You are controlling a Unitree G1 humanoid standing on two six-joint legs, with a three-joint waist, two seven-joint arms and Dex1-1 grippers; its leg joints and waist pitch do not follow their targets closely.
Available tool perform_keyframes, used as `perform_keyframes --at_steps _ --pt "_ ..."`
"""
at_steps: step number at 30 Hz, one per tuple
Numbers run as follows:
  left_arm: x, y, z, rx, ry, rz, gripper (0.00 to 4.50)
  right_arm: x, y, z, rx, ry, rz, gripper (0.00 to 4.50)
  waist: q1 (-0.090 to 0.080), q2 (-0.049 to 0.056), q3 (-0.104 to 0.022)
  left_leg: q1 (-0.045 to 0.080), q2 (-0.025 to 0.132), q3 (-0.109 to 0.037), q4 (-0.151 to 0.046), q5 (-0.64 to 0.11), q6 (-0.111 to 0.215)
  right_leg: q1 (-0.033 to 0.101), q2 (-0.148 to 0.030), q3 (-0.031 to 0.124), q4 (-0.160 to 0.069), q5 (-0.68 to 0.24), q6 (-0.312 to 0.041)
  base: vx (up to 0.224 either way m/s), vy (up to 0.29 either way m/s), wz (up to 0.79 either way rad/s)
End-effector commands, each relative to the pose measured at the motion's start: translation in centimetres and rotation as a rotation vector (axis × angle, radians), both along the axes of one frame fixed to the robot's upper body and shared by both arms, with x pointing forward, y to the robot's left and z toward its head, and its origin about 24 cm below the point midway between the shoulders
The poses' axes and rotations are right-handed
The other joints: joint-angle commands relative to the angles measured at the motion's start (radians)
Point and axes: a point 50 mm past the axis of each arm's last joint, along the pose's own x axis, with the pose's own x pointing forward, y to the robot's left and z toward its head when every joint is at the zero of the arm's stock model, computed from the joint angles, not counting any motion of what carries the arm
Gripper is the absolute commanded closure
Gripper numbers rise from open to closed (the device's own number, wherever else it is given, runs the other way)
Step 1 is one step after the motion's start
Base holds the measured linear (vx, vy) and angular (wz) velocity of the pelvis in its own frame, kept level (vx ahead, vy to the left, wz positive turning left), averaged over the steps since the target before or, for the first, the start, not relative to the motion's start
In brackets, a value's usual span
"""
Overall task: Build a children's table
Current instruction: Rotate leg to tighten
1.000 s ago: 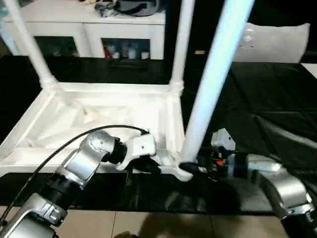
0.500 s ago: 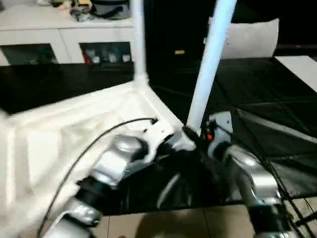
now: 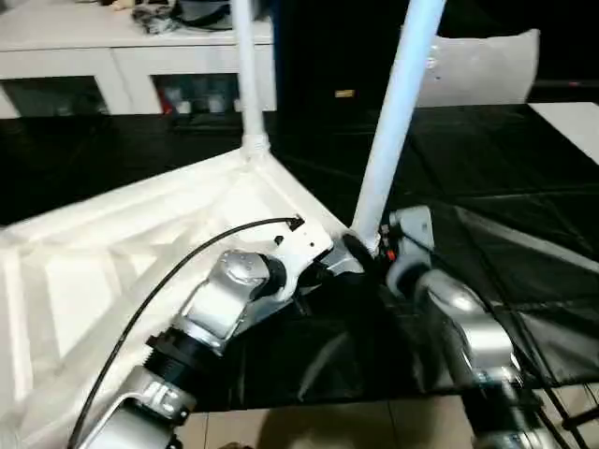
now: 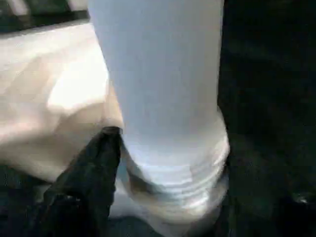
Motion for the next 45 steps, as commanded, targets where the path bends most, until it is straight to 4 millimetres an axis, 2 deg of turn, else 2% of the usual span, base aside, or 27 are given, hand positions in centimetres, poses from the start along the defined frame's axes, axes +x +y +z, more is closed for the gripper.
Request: perform_keyframes --at_steps 1,3,4,5,6,8,11,12,13,17,19,20,21,23,25,29,30,35,36,45 --pt "0.5 -0.1 1.9 -0.025 -0.095 -0.091 4.5 -0.7 -0.5 0.7 -0.003 -0.034 0.09 0.79 0.005 -0.005 -0.065 0.029 0.055 -0.032 -0.063 -0.168 0.041 0.033 -0.062 0.037 -0.071 0.031 -0.212 0.0 0.0 0.0" --pt "0.2 0.7 1.7 0.006 -0.094 -0.176 4.5 -1.6 -2.0 1.5 -0.011 -0.07 0.193 0.62 0.017 -0.004 -0.064 0.029 0.055 -0.03 -0.059 -0.143 0.068 0.033 -0.063 0.036 -0.066 0.072 -0.212 0.0 0.0 0.0" --pt "0.0 1.2 1.5 0.03 -0.085 -0.238 4.5 -2.3 -3.0 1.9 -0.029 -0.086 0.27 0.62 0.02 0.002 -0.065 0.029 0.055 -0.03 -0.058 -0.148 0.072 0.033 -0.065 0.036 -0.066 0.069 -0.213 0.0 0.0 0.0" --pt "0.0 1.2 1.5 0.03 -0.085 -0.238 4.5 -2.3 -3.0 1.9 -0.029 -0.086 0.27 0.5 0.023 -0.001 -0.063 0.029 0.057 -0.031 -0.058 -0.158 0.074 0.035 -0.066 0.036 -0.069 0.057 -0.209 0.0 0.0 0.0" --pt "-0.3 1.6 1.3 0.051 -0.072 -0.299 4.5 -2.7 -4.0 2.3 -0.047 -0.088 0.33 0.29 0.024 -0.003 -0.061 0.029 0.056 -0.029 -0.059 -0.167 0.073 0.031 -0.065 0.035 -0.068 0.034 -0.22 0.0 0.0 0.0" --pt "-0.5 2.0 1.2 0.067 -0.055 -0.359 4.5 -2.9 -4.6 2.6 -0.055 -0.087 0.377 0.18 0.028 -0.001 -0.059 0.032 0.058 -0.03 -0.06 -0.191 0.07 0.029 -0.067 0.036 -0.072 -0.018 -0.224 0.0 0.0 0.0" --pt "-0.8 2.3 1.1 0.079 -0.037 -0.415 4.5 -3.0 -5.1 2.8 -0.068 -0.084 0.416 0.08 0.033 0.001 -0.058 0.038 0.062 -0.028 -0.063 -0.212 0.05 0.024 -0.066 0.037 -0.073 -0.049 -0.233 0.0 0.0 0.0" --pt "-1.0 2.8 0.9 0.099 -0.014 -0.476 4.5 -2.9 -5.6 3.0 -0.122 -0.084 0.476 0.08 0.035 0.002 -0.058 0.039 0.062 -0.028 -0.064 -0.214 0.046 0.022 -0.067 0.036 -0.073 -0.051 -0.236 0.0 0.0 0.0" --pt "-1.1 2.9 0.9 0.106 -0.008 -0.495 4.5 -2.8 -5.7 3.1 -0.142 -0.083 0.5 0.08 0.036 0.0 -0.059 0.038 0.062 -0.029 -0.063 -0.218 0.04 0.025 -0.067 0.035 -0.071 -0.053 -0.237 0.0 0.0 0.0" --pt "-1.3 3.0 1.0 0.113 0.001 -0.588 4.5 -2.9 -5.7 3.3 -0.197 -0.078 0.654 0.08 0.038 -0.008 -0.057 0.037 0.061 -0.026 -0.062 -0.221 0.048 0.027 -0.071 0.036 -0.071 -0.06 -0.245 0.0 0.0 0.0" --pt "-1.4 2.9 1.2 0.109 -0.003 -0.618 4.5 -2.9 -5.3 3.4 -0.201 -0.079 0.705 0.08 0.039 -0.007 -0.058 0.033 0.061 -0.026 -0.06 -0.213 0.057 0.028 -0.073 0.035 -0.07 -0.068 -0.246 0.0 0.0 0.0" --pt "-1.4 2.8 1.3 0.103 -0.004 -0.632 4.5 -2.9 -4.9 3.3 -0.203 -0.078 0.748 0.08 0.039 -0.013 -0.059 0.034 0.062 -0.026 -0.06 -0.21 0.059 0.028 -0.073 0.034 -0.07 -0.067 -0.247 0.0 0.0 0.0" --pt "-1.4 2.6 1.4 0.101 -0.012 -0.639 4.5 -2.9 -4.6 3.2 -0.195 -0.072 0.77 0.35 0.042 -0.013 -0.06 0.033 0.063 -0.026 -0.057 -0.179 0.074 0.028 -0.074 0.034 -0.064 -0.042 -0.254 0.0 0.0 0.0" --pt "-1.3 2.6 1.4 0.101 -0.013 -0.642 4.5 -2.9 -4.6 3.2 -0.194 -0.07 0.778 0.35 0.044 -0.013 -0.062 0.033 0.064 -0.025 -0.055 -0.161 0.081 0.028 -0.073 0.033 -0.061 -0.019 -0.258 0.0 0.0 0.0" --pt "-1.3 2.5 1.4 0.099 -0.013 -0.649 4.5 -2.9 -4.4 3.0 -0.199 -0.066 0.811 0.6 0.047 -0.015 -0.063 0.032 0.063 -0.024 -0.052 -0.149 0.092 0.028 -0.073 0.032 -0.059 -0.004 -0.265 0.0 0.0 0.0" --pt "-1.3 2.6 1.4 0.104 -0.017 -0.666 4.5 -2.6 -4.1 2.9 -0.198 -0.062 0.835 0.84 0.053 -0.019 -0.062 0.032 0.063 -0.023 -0.051 -0.149 0.092 0.027 -0.074 0.032 -0.059 -0.028 -0.262 0.0 0.0 0.0" --pt "-1.3 2.6 1.4 0.104 -0.017 -0.666 4.5 -2.6 -4.1 2.9 -0.198 -0.062 0.835 1.05 0.053 -0.019 -0.062 0.032 0.063 -0.023 -0.052 -0.15 0.091 0.027 -0.074 0.033 -0.06 -0.032 -0.26 0.0 0.0 0.0" --pt "-1.3 2.7 1.5 0.104 -0.018 -0.673 4.5 -2.3 -4.0 2.8 -0.186 -0.055 0.858 1.38 0.057 -0.022 -0.063 0.031 0.062 -0.023 -0.051 -0.14 0.095 0.027 -0.073 0.032 -0.058 -0.03 -0.257 0.0 0.0 0.0" --pt "-1.3 2.7 1.4 0.106 -0.018 -0.674 4.5 -2.3 -3.9 2.8 -0.188 -0.051 0.868 1.59 0.057 -0.021 -0.063 0.031 0.062 -0.023 -0.05 -0.147 0.094 0.027 -0.074 0.031 -0.059 -0.041 -0.259 0.0 0.0 0.0" --pt "-1.3 2.7 1.3 0.105 -0.018 -0.667 4.5 -2.4 -3.8 2.5 -0.194 -0.045 0.884 1.84 0.058 -0.021 -0.064 0.031 0.062 -0.023 -0.05 -0.139 0.094 0.026 -0.072 0.032 -0.056 -0.032 -0.258 0.0 0.0 0.0"
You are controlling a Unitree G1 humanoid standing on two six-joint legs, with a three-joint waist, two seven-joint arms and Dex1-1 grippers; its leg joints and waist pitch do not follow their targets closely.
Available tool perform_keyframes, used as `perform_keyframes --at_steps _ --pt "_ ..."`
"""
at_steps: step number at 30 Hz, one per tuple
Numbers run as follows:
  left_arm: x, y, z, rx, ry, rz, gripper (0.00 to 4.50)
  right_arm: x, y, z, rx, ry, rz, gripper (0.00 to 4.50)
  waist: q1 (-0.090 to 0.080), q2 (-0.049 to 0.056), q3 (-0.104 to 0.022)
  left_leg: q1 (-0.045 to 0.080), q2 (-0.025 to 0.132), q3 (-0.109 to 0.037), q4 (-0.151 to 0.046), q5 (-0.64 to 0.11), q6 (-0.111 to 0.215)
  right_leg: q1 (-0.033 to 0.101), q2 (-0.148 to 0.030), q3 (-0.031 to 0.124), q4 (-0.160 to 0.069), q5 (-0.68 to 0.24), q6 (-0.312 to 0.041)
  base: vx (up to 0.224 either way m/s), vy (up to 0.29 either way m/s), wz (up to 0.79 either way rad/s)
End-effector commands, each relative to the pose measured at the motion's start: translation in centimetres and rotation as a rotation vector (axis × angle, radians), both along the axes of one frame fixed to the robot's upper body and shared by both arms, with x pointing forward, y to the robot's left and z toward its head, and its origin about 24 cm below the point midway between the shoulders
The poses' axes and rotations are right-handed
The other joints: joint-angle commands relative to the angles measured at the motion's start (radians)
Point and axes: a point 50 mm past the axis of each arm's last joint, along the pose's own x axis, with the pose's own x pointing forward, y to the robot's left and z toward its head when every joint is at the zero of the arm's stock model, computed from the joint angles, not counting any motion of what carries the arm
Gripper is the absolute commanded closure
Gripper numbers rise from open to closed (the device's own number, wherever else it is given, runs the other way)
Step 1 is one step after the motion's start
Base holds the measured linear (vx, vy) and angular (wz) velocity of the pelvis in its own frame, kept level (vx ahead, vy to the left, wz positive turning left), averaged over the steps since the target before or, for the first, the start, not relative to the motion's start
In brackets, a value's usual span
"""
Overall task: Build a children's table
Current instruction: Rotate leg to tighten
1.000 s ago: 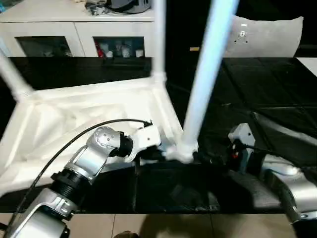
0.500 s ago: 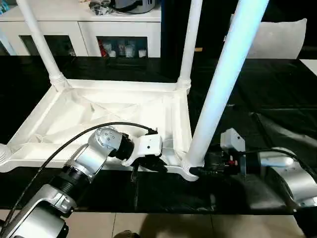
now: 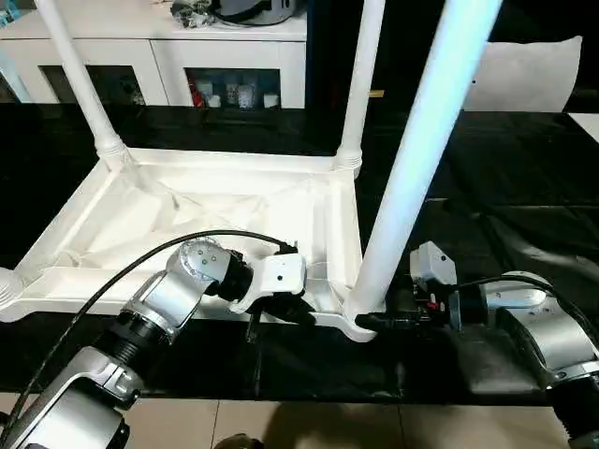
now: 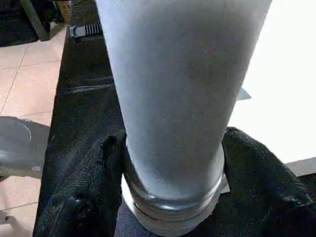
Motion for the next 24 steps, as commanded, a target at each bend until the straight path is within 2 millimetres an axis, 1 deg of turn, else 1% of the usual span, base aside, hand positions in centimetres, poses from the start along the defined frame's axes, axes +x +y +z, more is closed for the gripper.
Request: perform_keyframes --at_steps 1,5,6,7,8,9,10,11,12,13,14,15,16,17,18,19,20,22,23,24 --pt "0.0 -0.7 0.8 -0.01 -0.023 -0.047 4.5 0.1 0.1 -0.2 -0.005 0.007 -0.002 1.85 -0.004 -0.018 -0.069 0.033 0.063 -0.025 -0.059 -0.139 0.09 0.026 -0.068 0.034 -0.062 -0.033 -0.259 0.0 0.0 0.0" --pt "0.2 -0.9 0.8 -0.042 -0.002 0.029 4.5 -0.5 0.6 -0.8 0.032 0.052 -0.051 1.85 -0.005 -0.018 -0.067 0.035 0.063 -0.025 -0.061 -0.154 0.082 0.025 -0.067 0.034 -0.064 -0.056 -0.262 0.0 0.0 0.0" --pt "0.2 -0.9 0.7 -0.043 0.0 0.043 4.5 -0.6 0.7 -0.8 0.039 0.059 -0.061 1.85 -0.004 -0.019 -0.065 0.035 0.063 -0.025 -0.061 -0.166 0.078 0.023 -0.069 0.035 -0.068 -0.075 -0.26 0.0 0.0 0.0" --pt "0.3 -1.2 0.7 -0.062 0.007 0.085 4.5 -0.6 1.0 -1.2 0.075 0.086 -0.127 1.85 -0.004 -0.016 -0.064 0.035 0.063 -0.027 -0.063 -0.184 0.07 0.023 -0.07 0.036 -0.07 -0.105 -0.255 0.0 0.0 0.0" --pt "0.4 -1.5 0.7 -0.089 0.02 0.132 4.5 -0.6 1.4 -1.5 0.099 0.103 -0.185 1.85 -0.007 -0.013 -0.062 0.038 0.063 -0.027 -0.066 -0.201 0.056 0.019 -0.067 0.037 -0.071 -0.129 -0.253 0.0 0.0 0.0" --pt "0.5 -2.2 0.8 -0.121 0.052 0.202 4.5 -0.5 2.2 -2.1 0.124 0.112 -0.281 1.86 -0.01 -0.015 -0.059 0.037 0.062 -0.027 -0.069 -0.218 0.048 0.018 -0.066 0.036 -0.075 -0.151 -0.249 0.0 0.0 0.0" --pt "0.6 -2.5 0.9 -0.13 0.067 0.23 4.5 -0.4 2.5 -2.4 0.129 0.114 -0.325 1.86 -0.013 -0.011 -0.057 0.042 0.063 -0.028 -0.073 -0.256 0.021 0.013 -0.067 0.038 -0.078 -0.199 -0.245 0.0 0.0 0.0" --pt "0.6 -3.0 0.9 -0.14 0.082 0.265 4.5 -0.2 3.1 -2.8 0.126 0.108 -0.389 1.86 -0.018 -0.013 -0.055 0.042 0.059 -0.031 -0.076 -0.294 -0.005 0.012 -0.069 0.037 -0.082 -0.265 -0.232 0.0 0.0 0.0" --pt "0.6 -3.1 1.0 -0.142 0.085 0.273 4.5 -0.1 3.2 -2.9 0.125 0.106 -0.404 1.86 -0.023 -0.014 -0.053 0.041 0.057 -0.034 -0.078 -0.309 -0.017 0.013 -0.069 0.037 -0.084 -0.294 -0.222 0.0 0.0 0.0" --pt "0.8 -3.6 1.0 -0.153 0.089 0.304 4.5 0.1 3.6 -3.1 0.128 0.105 -0.442 1.87 -0.035 -0.015 -0.052 0.038 0.056 -0.038 -0.082 -0.336 -0.031 0.015 -0.07 0.035 -0.088 -0.338 -0.201 0.0 0.0 0.0" --pt "1.0 -4.2 1.2 -0.171 0.091 0.346 4.5 0.4 4.1 -3.3 0.134 0.11 -0.498 1.87 -0.047 -0.009 -0.049 0.038 0.054 -0.038 -0.084 -0.366 -0.041 0.012 -0.067 0.036 -0.094 -0.363 -0.188 0.0 0.0 0.0" --pt "1.0 -4.2 1.2 -0.171 0.091 0.346 4.5 0.4 4.1 -3.3 0.134 0.11 -0.498 1.87 -0.05 -0.01 -0.05 0.041 0.055 -0.04 -0.083 -0.377 -0.045 0.011 -0.069 0.035 -0.095 -0.37 -0.185 0.0 0.0 0.0" --pt "1.2 -5.0 1.3 -0.191 0.086 0.385 4.5 0.9 4.7 -3.5 0.147 0.115 -0.562 1.87 -0.058 -0.01 -0.051 0.039 0.054 -0.042 -0.083 -0.377 -0.045 0.013 -0.07 0.037 -0.096 -0.363 -0.182 0.0 0.0 0.0" --pt "1.5 -6.2 1.5 -0.214 0.082 0.436 4.5 1.6 5.6 -3.5 0.161 0.111 -0.654 1.87 -0.064 -0.003 -0.053 0.035 0.052 -0.041 -0.083 -0.369 -0.046 0.012 -0.068 0.036 -0.095 -0.343 -0.185 0.0 0.0 0.0" --pt "1.5 -6.3 1.5 -0.216 0.08 0.44 4.5 1.6 5.7 -3.5 0.162 0.11 -0.662 1.87 -0.069 -0.006 -0.052 0.036 0.051 -0.04 -0.084 -0.37 -0.046 0.009 -0.066 0.036 -0.097 -0.337 -0.187 0.0 0.0 0.0" --pt "1.7 -7.0 1.6 -0.229 0.072 0.469 4.5 2.1 6.2 -3.5 0.164 0.108 -0.713 1.87 -0.072 -0.004 -0.054 0.039 0.05 -0.041 -0.082 -0.374 -0.046 0.009 -0.066 0.036 -0.099 -0.337 -0.184 0.0 0.0 0.0" --pt "1.8 -7.6 1.9 -0.246 0.069 0.503 4.5 2.4 6.5 -3.4 0.174 0.125 -0.768 1.87 -0.078 -0.006 -0.053 0.038 0.048 -0.04 -0.08 -0.371 -0.041 0.008 -0.066 0.037 -0.102 -0.326 -0.188 0.0 0.0 0.0" --pt "1.9 -7.7 1.9 -0.248 0.069 0.509 4.5 2.4 6.5 -3.4 0.175 0.128 -0.778 1.87 -0.079 -0.005 -0.055 0.037 0.049 -0.039 -0.079 -0.36 -0.032 0.01 -0.065 0.038 -0.102 -0.313 -0.188 0.0 0.0 0.0" --pt "1.9 -9.0 2.5 -0.29 0.061 0.545 4.5 2.7 7.3 -3.3 0.173 0.131 -0.826 1.87 -0.08 -0.001 -0.058 0.032 0.05 -0.038 -0.08 -0.326 -0.02 0.015 -0.062 0.038 -0.097 -0.255 -0.19 0.0 0.0 0.0" --pt "1.9 -9.4 2.7 -0.299 0.055 0.546 4.5 2.8 7.5 -3.3 0.168 0.121 -0.82 1.87 -0.08 -0.001 -0.059 0.033 0.05 -0.037 -0.079 -0.315 -0.018 0.013 -0.061 0.038 -0.095 -0.23 -0.196 0.0 0.0 0.0"
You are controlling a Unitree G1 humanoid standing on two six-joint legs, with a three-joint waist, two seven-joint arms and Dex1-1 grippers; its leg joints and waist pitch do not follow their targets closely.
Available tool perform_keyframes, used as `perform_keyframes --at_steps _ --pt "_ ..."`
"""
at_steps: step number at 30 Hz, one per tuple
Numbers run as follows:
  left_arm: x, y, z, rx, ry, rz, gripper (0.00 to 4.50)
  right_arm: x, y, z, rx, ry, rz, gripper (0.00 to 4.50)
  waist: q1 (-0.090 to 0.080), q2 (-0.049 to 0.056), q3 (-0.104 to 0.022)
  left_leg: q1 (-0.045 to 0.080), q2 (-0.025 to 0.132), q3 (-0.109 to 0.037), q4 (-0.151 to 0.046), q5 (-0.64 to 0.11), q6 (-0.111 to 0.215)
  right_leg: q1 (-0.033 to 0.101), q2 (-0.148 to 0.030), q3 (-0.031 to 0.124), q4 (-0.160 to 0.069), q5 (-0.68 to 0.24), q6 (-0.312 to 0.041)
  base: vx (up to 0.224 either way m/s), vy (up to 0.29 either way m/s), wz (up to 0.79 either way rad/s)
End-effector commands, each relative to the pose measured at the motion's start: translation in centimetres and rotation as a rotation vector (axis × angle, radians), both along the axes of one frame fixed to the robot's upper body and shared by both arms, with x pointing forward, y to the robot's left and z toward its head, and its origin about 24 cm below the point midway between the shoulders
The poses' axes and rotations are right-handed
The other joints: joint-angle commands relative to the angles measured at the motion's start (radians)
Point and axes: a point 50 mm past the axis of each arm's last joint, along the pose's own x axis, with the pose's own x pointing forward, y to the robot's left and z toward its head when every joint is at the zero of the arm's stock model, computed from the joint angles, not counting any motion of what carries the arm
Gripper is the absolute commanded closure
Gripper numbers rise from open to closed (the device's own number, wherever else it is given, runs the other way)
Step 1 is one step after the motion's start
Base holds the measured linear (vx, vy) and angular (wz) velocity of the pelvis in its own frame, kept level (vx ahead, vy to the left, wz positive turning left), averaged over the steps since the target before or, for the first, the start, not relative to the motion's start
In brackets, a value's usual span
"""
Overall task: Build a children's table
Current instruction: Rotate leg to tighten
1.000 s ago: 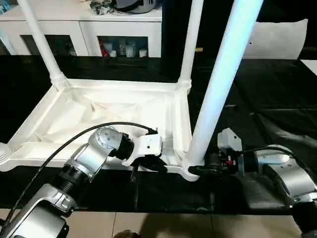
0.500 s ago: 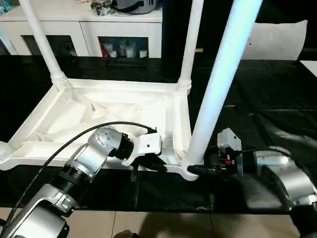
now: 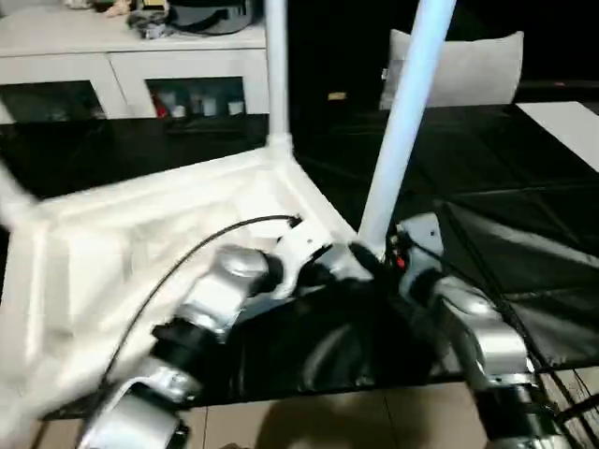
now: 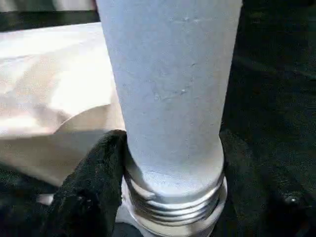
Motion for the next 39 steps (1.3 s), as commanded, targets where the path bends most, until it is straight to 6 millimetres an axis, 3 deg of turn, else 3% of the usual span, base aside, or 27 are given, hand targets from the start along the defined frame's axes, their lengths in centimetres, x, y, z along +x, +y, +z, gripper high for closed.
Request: perform_keyframes --at_steps 1,2,3,6,13,18,21,23,25,32,35,36,39 --pt "0.0 -4.0 3.7 -0.135 -0.109 -0.096 4.5 -0.8 3.8 -1.5 0.054 0.094 0.123 1.52 0.007 -0.003 -0.064 0.023 0.052 -0.039 -0.078 -0.28 -0.007 0.02 -0.059 0.035 -0.093 -0.178 -0.198 0.0 0.0 0.0" --pt "0.0 -4.1 3.7 -0.129 -0.117 -0.096 4.5 -0.8 3.8 -1.4 0.052 0.083 0.128 1.52 0.009 -0.002 -0.066 0.022 0.052 -0.038 -0.075 -0.256 0.001 0.022 -0.058 0.035 -0.091 -0.14 -0.203 0.0 0.0 0.0" --pt "0.0 -4.1 3.7 -0.116 -0.132 -0.105 4.5 -0.8 3.6 -1.4 0.058 0.077 0.121 1.31 0.011 0.0 -0.07 0.018 0.052 -0.035 -0.07 -0.187 0.035 0.025 -0.056 0.032 -0.082 -0.018 -0.222 0.0 0.0 0.0" --pt "0.3 -3.3 3.5 -0.078 -0.156 -0.11 4.5 -0.8 2.6 -1.4 0.055 0.061 0.088 1.12 0.013 0.001 -0.07 0.017 0.051 -0.034 -0.067 -0.154 0.072 0.029 -0.059 0.029 -0.079 0.042 -0.24 0.0 0.0 0.0" --pt "0.7 -0.7 2.7 -0.01 -0.153 -0.135 4.5 -1.3 0.0 -0.4 0.035 -0.025 0.114 0.52 0.018 0.004 -0.063 0.023 0.057 -0.034 -0.075 -0.233 0.05 0.028 -0.059 0.031 -0.088 -0.067 -0.23 0.0 0.0 0.0" --pt "0.3 1.2 2.3 0.009 -0.167 -0.259 4.5 -2.1 -2.7 0.9 -0.016 -0.112 0.257 0.07 0.033 0.006 -0.064 0.025 0.058 -0.032 -0.073 -0.223 0.049 0.028 -0.06 0.033 -0.086 -0.054 -0.229 0.0 0.0 0.0" --pt "-0.4 2.2 2.1 0.018 -0.158 -0.385 4.5 -2.8 -3.8 1.9 -0.058 -0.136 0.418 0.03 0.042 0.008 -0.066 0.022 0.058 -0.033 -0.068 -0.189 0.075 0.031 -0.061 0.031 -0.08 -0.005 -0.237 0.0 0.0 0.0" --pt "-0.5 2.4 2.1 0.023 -0.154 -0.417 4.5 -2.9 -4.0 2.1 -0.077 -0.137 0.446 0.03 0.051 0.012 -0.067 0.023 0.06 -0.032 -0.066 -0.166 0.088 0.031 -0.063 0.031 -0.075 0.023 -0.241 0.0 0.0 0.0" --pt "-1.0 3.3 2.0 0.058 -0.146 -0.53 4.5 -3.3 -4.3 2.3 -0.129 -0.132 0.582 0.03 0.057 0.012 -0.066 0.025 0.06 -0.033 -0.066 -0.18 0.089 0.029 -0.063 0.028 -0.077 0.008 -0.25 0.0 0.0 0.0" --pt "-1.5 4.4 2.0 0.121 -0.13 -0.707 4.5 -3.4 -4.3 2.6 -0.184 -0.087 0.802 0.03 0.065 0.01 -0.063 0.029 0.066 -0.03 -0.073 -0.242 0.057 0.025 -0.065 0.029 -0.077 -0.072 -0.26 0.0 0.0 0.0" --pt "-1.7 4.6 2.0 0.144 -0.134 -0.752 4.5 -3.4 -4.2 2.6 -0.196 -0.066 0.871 0.03 0.07 0.008 -0.064 0.028 0.066 -0.03 -0.071 -0.227 0.06 0.025 -0.066 0.029 -0.074 -0.058 -0.262 0.0 0.0 0.0" --pt "-1.7 4.8 2.0 0.154 -0.136 -0.77 4.5 -3.4 -4.0 2.6 -0.2 -0.059 0.897 0.03 0.069 0.003 -0.064 0.027 0.065 -0.029 -0.071 -0.222 0.062 0.027 -0.066 0.029 -0.074 -0.056 -0.261 0.0 0.0 0.0" --pt "-1.8 5.0 1.9 0.17 -0.139 -0.8 4.5 -3.6 -3.7 2.4 -0.203 -0.04 0.959 0.2 0.074 0.006 -0.067 0.028 0.065 -0.028 -0.067 -0.197 0.074 0.025 -0.066 0.029 -0.07 -0.035 -0.263 0.0 0.0 0.0"
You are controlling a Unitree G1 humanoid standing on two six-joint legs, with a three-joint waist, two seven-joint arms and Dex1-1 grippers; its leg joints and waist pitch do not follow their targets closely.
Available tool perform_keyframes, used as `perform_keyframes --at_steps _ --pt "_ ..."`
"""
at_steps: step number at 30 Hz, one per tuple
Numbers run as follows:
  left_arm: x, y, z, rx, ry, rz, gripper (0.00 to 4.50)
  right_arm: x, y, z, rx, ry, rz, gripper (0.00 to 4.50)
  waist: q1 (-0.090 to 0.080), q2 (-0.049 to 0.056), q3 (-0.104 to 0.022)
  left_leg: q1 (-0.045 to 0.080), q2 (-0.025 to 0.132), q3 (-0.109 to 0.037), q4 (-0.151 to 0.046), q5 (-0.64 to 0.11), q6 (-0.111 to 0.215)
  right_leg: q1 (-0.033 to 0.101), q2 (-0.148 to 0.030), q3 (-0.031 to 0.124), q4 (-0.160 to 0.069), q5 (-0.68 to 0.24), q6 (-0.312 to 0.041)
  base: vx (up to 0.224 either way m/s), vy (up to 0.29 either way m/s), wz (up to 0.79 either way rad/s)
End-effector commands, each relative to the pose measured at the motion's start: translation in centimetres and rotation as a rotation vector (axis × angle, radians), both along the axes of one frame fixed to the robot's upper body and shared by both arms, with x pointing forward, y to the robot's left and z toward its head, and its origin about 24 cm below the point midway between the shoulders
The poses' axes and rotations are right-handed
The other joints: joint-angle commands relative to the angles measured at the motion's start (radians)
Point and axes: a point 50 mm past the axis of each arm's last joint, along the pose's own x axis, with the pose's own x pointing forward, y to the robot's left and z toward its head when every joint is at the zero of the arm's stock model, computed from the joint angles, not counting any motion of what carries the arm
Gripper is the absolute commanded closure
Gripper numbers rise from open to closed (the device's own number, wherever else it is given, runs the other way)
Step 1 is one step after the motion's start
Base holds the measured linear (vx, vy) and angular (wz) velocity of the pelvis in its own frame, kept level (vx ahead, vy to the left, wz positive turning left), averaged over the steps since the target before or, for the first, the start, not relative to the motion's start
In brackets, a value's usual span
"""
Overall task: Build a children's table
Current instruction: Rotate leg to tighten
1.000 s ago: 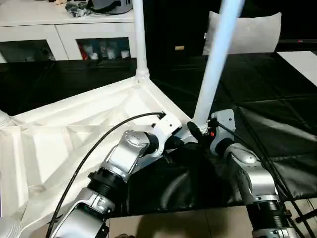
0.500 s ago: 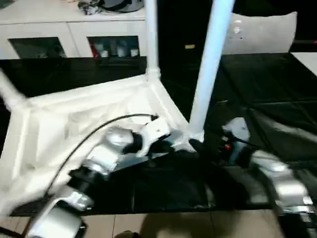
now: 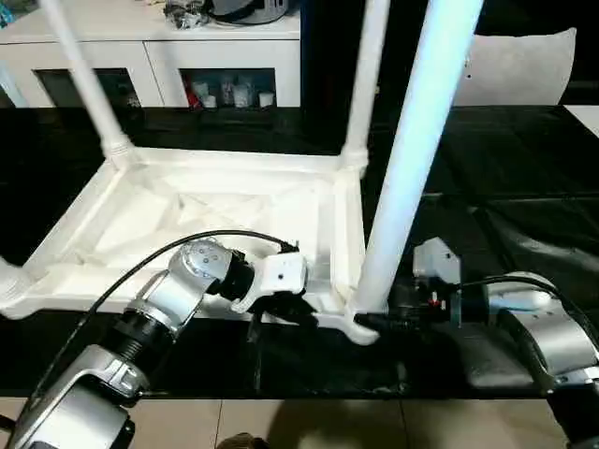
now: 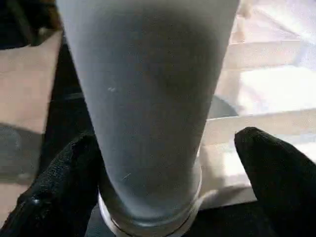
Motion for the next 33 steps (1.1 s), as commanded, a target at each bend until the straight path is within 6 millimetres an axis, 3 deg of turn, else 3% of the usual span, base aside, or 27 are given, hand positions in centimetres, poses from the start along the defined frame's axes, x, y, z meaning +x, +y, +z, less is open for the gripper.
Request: perform_keyframes --at_steps 1,16,23,28,30,33 --pt "0.1 -0.4 0.9 0.025 -0.039 -0.09 4.5 0.1 0.0 0.1 -0.028 0.004 0.042 0.32 -0.004 -0.014 -0.073 0.036 0.065 -0.028 -0.063 -0.18 0.079 0.028 -0.065 0.035 -0.061 -0.026 -0.269 0.0 0.0 0.0" --pt "0.3 0.0 0.8 0.048 -0.042 -0.129 4.5 -0.4 0.4 -0.4 -0.032 0.083 0.126 1.63 0.0 -0.015 -0.073 0.035 0.065 -0.028 -0.063 -0.181 0.078 0.026 -0.065 0.035 -0.062 -0.063 -0.266 0.0 0.0 0.0" --pt "0.3 0.0 0.9 0.023 -0.027 -0.107 4.5 -0.6 0.7 -0.5 -0.004 0.102 0.125 1.78 0.001 -0.015 -0.072 0.036 0.066 -0.028 -0.065 -0.202 0.069 0.025 -0.064 0.034 -0.063 -0.084 -0.268 0.0 0.0 0.0" --pt "0.1 -1.1 0.9 -0.063 0.021 0.007 4.5 -1.6 1.7 -1.1 0.069 0.159 0.088 1.78 0.002 -0.013 -0.072 0.036 0.066 -0.029 -0.066 -0.198 0.069 0.026 -0.065 0.035 -0.063 -0.076 -0.27 0.0 0.0 0.0" --pt "0.0 -2.2 0.8 -0.112 0.051 0.097 4.5 -1.7 2.8 -1.6 0.107 0.196 0.001 1.78 0.0 -0.013 -0.067 0.037 0.067 -0.028 -0.07 -0.215 0.061 0.023 -0.063 0.036 -0.067 -0.109 -0.265 0.0 0.0 0.0" --pt "0.0 -3.9 0.9 -0.173 0.071 0.212 4.5 -0.8 4.4 -2.1 0.167 0.179 -0.168 1.79 -0.01 -0.015 -0.061 0.039 0.064 -0.031 -0.075 -0.274 0.024 0.019 -0.066 0.039 -0.076 -0.217 -0.246 0.0 0.0 0.0"
